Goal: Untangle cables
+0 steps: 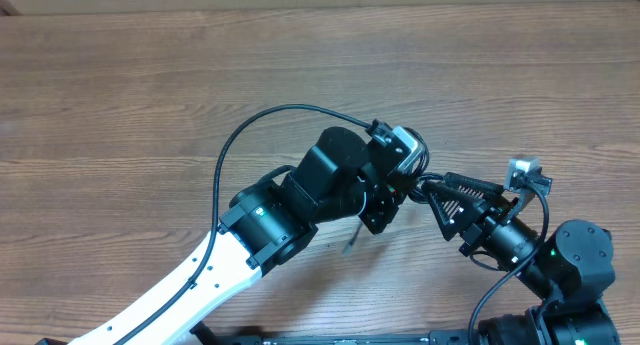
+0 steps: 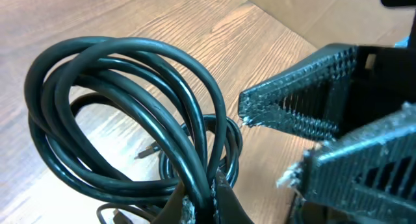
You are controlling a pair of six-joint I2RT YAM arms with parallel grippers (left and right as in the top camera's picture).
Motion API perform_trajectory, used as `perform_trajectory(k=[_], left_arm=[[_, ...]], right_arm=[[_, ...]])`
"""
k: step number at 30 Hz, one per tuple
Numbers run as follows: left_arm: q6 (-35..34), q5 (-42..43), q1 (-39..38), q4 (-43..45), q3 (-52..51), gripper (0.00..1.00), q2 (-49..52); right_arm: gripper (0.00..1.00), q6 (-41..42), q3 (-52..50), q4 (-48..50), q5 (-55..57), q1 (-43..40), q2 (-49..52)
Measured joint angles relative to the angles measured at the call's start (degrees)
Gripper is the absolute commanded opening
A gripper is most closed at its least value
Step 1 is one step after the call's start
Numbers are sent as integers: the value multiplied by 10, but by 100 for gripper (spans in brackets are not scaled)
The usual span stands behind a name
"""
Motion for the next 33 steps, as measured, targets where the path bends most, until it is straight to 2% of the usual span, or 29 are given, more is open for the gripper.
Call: perform_trajectory(k=[3,10,14,20,23,28,33], left_arm=[[42,19,0,1,0,4,0],[131,76,-8,3,0,4,0],[156,77,-8,3,0,4,0],[169,78,-8,3,0,4,0],[179,80,-8,4,0,4,0],[212,101,-8,18,-1,4,0],[240,129,-8,37,-1,4,0]], right_arm=[[54,-2,0,0,0,0,0],[32,1,0,-13,10,0,-1],[27,6,0,-16,16,1,-3],[24,14,0,-19,19,1,-4],[31,16,0,-27,28,1,-5],[32,19,0,-26,46,1,-6],[24,22,0,-18,46,0,-6]])
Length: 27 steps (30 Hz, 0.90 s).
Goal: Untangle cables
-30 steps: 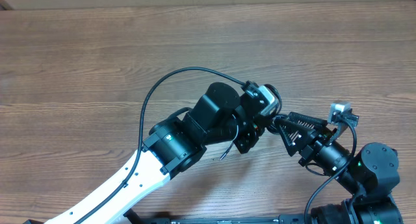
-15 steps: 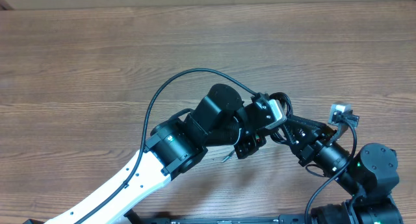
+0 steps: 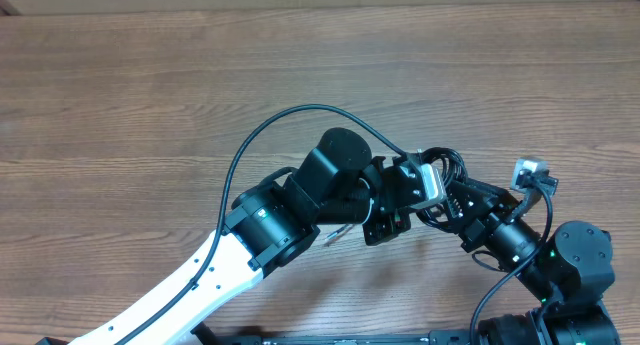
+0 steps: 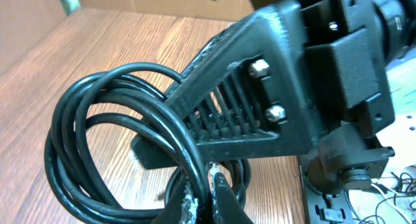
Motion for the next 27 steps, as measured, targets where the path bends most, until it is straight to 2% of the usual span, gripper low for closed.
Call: perform_trajectory(k=[1,2,3,12,20,27], left_arm=[[2,3,0,2,0,4,0],[5,5,0,3,0,4,0],[9,6,0,3,0,4,0],[7,0,-4,7,-3,4,0],[-111,-127,-15,11,-3,4,0],[-148,-217,-15,-23,-3,4,0]], right_arm=[[22,0,0,2,-2,0,0],[15,1,0,4,-4,0,0],[4,2,0,4,-6,0,0],[4,4,2,2,-16,0,0],[4,-11,3,-49,36,0,1],[4,-16,3,-43,39,0,2]])
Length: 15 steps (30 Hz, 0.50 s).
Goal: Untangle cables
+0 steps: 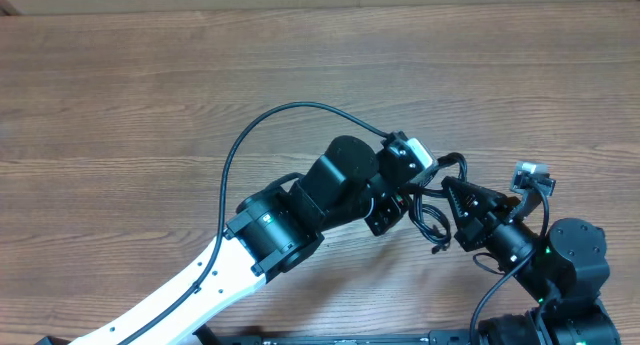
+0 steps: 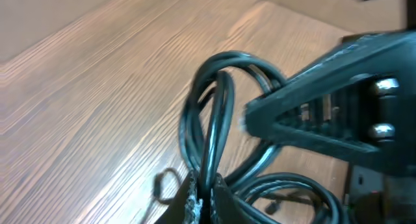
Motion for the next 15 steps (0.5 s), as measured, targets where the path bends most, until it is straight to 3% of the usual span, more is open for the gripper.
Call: perform_trajectory(k=[7,15], left_arm=[[-64,-120,0,-22,0,4,-2],[-76,-191,0,1,0,4,-5]], right_arm=[[4,-2,0,63,-92,0,4],[4,-39,0,133,-226,0,4]])
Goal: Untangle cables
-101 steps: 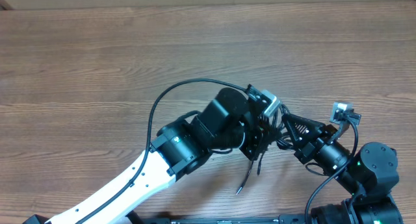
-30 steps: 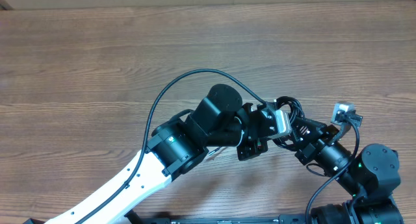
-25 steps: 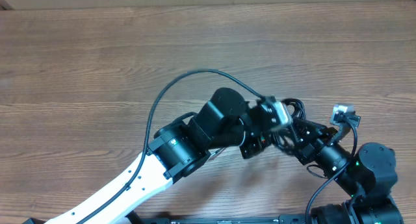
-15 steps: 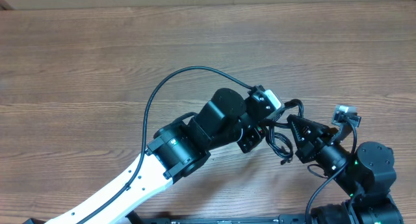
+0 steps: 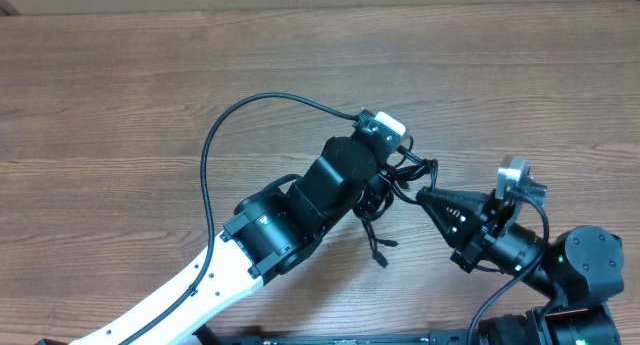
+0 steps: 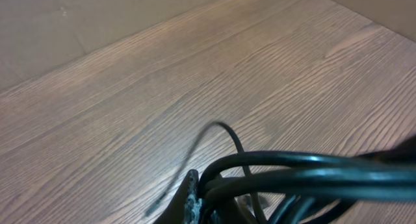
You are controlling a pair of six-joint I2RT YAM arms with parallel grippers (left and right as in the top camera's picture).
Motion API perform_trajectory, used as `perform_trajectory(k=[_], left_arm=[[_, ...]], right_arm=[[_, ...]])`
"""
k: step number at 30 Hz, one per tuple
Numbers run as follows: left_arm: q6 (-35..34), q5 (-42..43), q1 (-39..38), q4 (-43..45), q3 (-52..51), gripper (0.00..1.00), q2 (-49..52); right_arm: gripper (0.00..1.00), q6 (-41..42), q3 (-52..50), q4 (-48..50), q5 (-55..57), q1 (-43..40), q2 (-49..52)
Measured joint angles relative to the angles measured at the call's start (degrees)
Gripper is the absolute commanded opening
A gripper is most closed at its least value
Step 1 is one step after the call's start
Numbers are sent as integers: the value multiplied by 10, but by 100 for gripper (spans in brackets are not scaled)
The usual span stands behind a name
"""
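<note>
A bundle of black cable loops [image 5: 410,173] hangs just right of the table's middle, with my left gripper [image 5: 388,180] shut on it. In the left wrist view the loops [image 6: 292,175] run rightward out of the closed fingertips [image 6: 192,188] above the wood. A thin loose end [image 5: 378,247] trails down onto the table. My right gripper [image 5: 422,195] points left, its tip at the bundle's right edge. Whether its fingers are apart is not visible.
The wooden table [image 5: 150,85] stretches far to the back and left. The left arm's own black lead [image 5: 215,145] arcs above the arm. The right arm's base [image 5: 585,265] sits at the front right corner.
My left gripper has moved back and a little left, still holding the bundle. The right gripper's tip now sits at the bundle's right edge, and the loose end lies further left on the table.
At first my left gripper held the coil beside the right gripper's open fingers. Then a right finger reached through the loops. Later the coil hung edge-on between both grippers. Now the bundle is held further back, with the right tip at its edge.
</note>
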Motion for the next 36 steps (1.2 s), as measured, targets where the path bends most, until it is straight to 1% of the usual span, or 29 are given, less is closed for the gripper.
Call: perform_trajectory(k=[3,14,15,16,17,18,19,20,21,23,25,27,29,33,36], left_arm=[[0,-6,1,26,0,4,0],[0,-1,40,100,0,4,-1],[1,-1,42,103,0,4,-1],[2,-1,44,107,0,4,-1],[3,1,45,108,0,4,-1],[4,1,50,110,0,4,-1],[5,2,55,110,0,4,-1],[5,9,60,109,0,4,-1],[5,21,65,109,0,4,-1],[5,41,65,108,0,4,-1],[5,59,65,108,0,4,-1],[3,72,65,108,0,4,-1],[-6,112,65,108,0,4,-1],[-8,198,65,96,0,4,-1],[-24,219,65,88,0,4,-2]], right_arm=[[4,-50,0,7,-54,0,0],[4,-141,0,8,-137,-4,3],[26,-146,0,8,-141,-4,4],[44,-149,0,9,-144,-4,4],[56,-149,0,8,-146,-4,4],[71,-151,0,7,-157,-3,1],[77,-154,0,7,-160,-3,0],[81,-150,0,3,-157,-3,-1],[91,-142,0,-3,-149,-3,-2],[96,-135,0,-10,-128,-3,-2],[99,-122,0,-15,-108,-3,-2],[99,-100,0,-18,-75,-3,-2],[99,-88,0,-18,-58,-3,-2],[99,-80,0,-2,-65,-3,-2],[99,-68,0,15,-73,-3,-2]])
